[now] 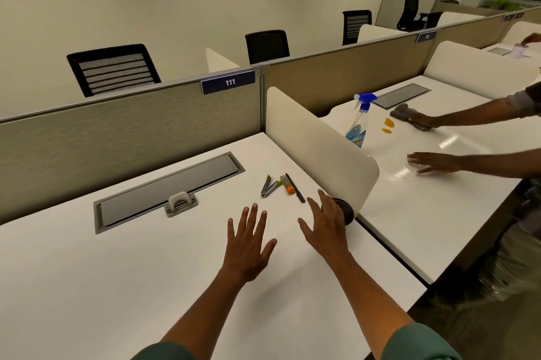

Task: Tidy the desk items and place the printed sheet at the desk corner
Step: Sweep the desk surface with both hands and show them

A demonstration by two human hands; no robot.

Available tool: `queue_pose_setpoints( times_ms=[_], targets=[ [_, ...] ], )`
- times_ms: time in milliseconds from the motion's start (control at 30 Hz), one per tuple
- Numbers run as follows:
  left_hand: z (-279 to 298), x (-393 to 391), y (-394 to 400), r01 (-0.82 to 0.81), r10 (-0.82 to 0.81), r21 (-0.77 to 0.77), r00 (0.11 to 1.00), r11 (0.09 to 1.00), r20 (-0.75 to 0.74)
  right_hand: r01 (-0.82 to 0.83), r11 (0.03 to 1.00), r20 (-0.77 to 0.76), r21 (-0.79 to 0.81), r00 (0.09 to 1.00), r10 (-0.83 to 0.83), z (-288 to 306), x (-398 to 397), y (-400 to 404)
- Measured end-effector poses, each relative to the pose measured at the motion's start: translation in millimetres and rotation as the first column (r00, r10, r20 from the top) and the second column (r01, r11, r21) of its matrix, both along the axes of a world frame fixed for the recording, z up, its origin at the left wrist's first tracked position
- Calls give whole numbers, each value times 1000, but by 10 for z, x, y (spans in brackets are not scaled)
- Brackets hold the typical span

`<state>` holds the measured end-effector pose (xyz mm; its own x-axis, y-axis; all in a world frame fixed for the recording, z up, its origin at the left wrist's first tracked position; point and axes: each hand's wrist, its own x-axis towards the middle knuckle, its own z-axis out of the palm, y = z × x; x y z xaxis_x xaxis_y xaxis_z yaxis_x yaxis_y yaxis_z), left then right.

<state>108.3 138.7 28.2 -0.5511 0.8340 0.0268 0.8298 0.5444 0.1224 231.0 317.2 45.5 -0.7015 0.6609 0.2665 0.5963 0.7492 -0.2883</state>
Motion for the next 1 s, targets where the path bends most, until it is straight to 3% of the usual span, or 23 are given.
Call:
queue_pose_setpoints(
  times_ms=[200, 1000],
  targets=[
    [31, -149, -613, -65, 65, -4, 998, 998, -18, -103, 995, 102, 10, 990, 101, -68, -249, -588],
    [-243, -293, -3577, -467, 467, 11, 884, 884, 9, -446, 893, 165, -52, 879, 448, -364, -1018, -3212]
  ],
)
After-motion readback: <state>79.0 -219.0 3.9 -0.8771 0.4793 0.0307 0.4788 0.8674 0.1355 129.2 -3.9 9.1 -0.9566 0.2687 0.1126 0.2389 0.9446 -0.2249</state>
